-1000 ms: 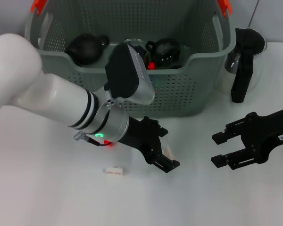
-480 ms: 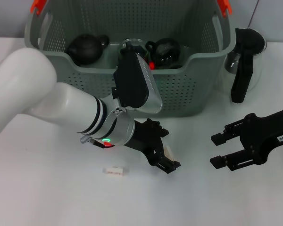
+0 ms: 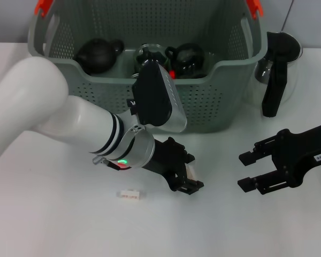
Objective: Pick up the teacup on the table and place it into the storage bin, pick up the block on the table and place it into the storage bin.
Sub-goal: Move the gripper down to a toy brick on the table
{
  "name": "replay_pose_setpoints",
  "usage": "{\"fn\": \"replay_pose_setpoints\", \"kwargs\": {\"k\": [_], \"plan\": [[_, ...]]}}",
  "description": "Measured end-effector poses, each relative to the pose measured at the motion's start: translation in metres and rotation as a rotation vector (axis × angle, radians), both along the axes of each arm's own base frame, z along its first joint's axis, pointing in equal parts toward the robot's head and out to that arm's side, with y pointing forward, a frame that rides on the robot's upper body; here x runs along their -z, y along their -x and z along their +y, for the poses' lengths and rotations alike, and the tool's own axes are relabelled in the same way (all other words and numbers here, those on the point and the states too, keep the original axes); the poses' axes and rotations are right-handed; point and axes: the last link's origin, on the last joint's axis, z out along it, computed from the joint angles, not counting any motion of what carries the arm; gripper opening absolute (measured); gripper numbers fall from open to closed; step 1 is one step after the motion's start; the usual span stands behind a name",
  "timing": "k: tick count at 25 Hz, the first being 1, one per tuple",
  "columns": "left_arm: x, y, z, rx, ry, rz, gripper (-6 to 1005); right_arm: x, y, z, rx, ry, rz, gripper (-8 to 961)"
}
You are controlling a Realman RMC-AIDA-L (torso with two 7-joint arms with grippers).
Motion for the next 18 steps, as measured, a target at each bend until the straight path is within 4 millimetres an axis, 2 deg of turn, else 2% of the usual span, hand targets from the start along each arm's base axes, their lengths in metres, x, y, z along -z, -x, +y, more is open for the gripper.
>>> {"fn": "replay_pose_setpoints", "kwargs": {"k": [10,18], "plan": [[0.0023,-0.0006,-0.0007,0.005,-0.002,0.001,601,0.0006,0.0003,-0.0002,0.000,0.001,0.001,666],[0.0025,-0.0003,-0.0001,0.002,-0.009,-0.001,590,0.0007,0.0003,0.0002,0.000,-0.002,0.001,666]]}}
